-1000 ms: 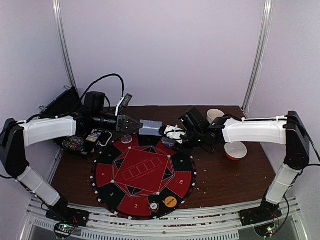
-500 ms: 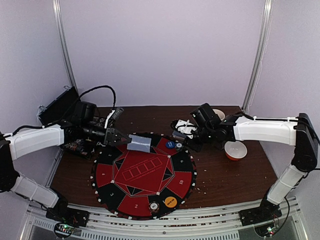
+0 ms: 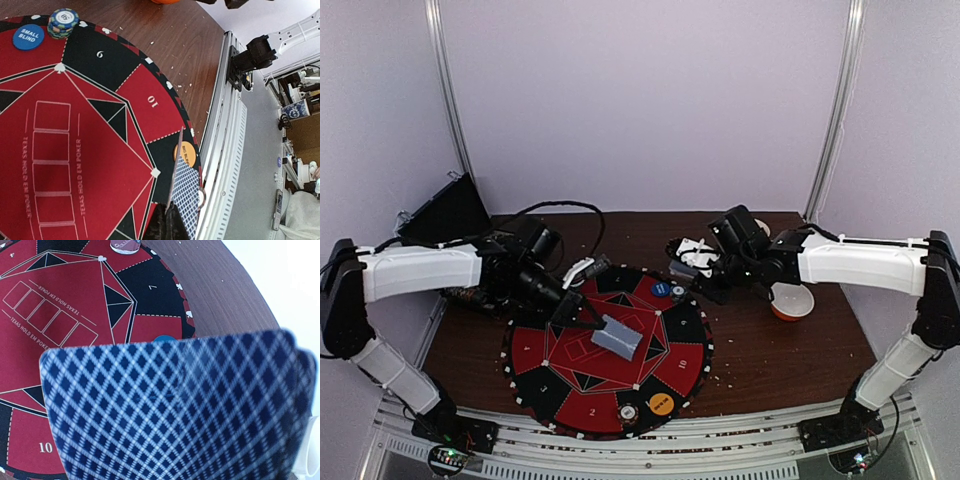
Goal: Distribute texas hold em gaming equipment
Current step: Distribute the poker card in the big blind area.
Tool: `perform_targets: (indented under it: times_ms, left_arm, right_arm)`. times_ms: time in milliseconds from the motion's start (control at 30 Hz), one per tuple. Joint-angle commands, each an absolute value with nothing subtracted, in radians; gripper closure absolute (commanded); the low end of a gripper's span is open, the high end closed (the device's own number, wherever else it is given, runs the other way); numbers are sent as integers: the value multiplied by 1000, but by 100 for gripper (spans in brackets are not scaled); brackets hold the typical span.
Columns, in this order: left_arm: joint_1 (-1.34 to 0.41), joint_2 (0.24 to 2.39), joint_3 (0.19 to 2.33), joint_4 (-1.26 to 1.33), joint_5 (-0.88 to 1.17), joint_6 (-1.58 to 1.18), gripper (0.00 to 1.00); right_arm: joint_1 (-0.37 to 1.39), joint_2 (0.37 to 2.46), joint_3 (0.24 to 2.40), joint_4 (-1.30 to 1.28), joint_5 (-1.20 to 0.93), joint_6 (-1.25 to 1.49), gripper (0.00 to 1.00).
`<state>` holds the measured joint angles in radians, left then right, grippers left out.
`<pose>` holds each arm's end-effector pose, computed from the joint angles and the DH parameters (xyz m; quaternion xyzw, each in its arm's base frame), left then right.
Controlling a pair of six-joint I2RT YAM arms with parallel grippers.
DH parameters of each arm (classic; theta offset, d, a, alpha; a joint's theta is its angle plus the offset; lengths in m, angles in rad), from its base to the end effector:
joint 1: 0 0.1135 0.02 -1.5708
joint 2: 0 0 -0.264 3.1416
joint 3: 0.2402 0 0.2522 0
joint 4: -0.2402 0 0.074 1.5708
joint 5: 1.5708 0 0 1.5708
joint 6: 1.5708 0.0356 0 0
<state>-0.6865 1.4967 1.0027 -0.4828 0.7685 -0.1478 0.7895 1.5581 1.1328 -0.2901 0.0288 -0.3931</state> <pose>0.2166 -0.2095 0.2309 0.3417 0.8253 -0.4376 0.1028 0.2453 0.2458 0.2592 -0.5022 0.7587 0.0688 0.4092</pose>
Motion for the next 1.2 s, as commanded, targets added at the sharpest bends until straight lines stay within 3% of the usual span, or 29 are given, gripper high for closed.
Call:
perform_targets:
  times_ms: [0,267,500,900,1167]
  left_arm:
    - [-746,1644,1058,-325,815,-144,100]
    - [-895,1922,1258,-229,880,-170,100]
    - [-921,2052,1320,-281,848,-118,100]
    - [-920,2051,1294,-316,986,-33,100]
    - [-923,2120,1298,-312,964,-41,100]
  right_arm:
    - [773,1505,1110,-313,30,-383,67]
    - [738,1470,1091,-314,29,-357,67]
    - [733,1455,1085,-328,36,-358,68]
    - [734,1440,1066,-345,36,-353,68]
    - [733,1437,1060,-348,32,-352,68]
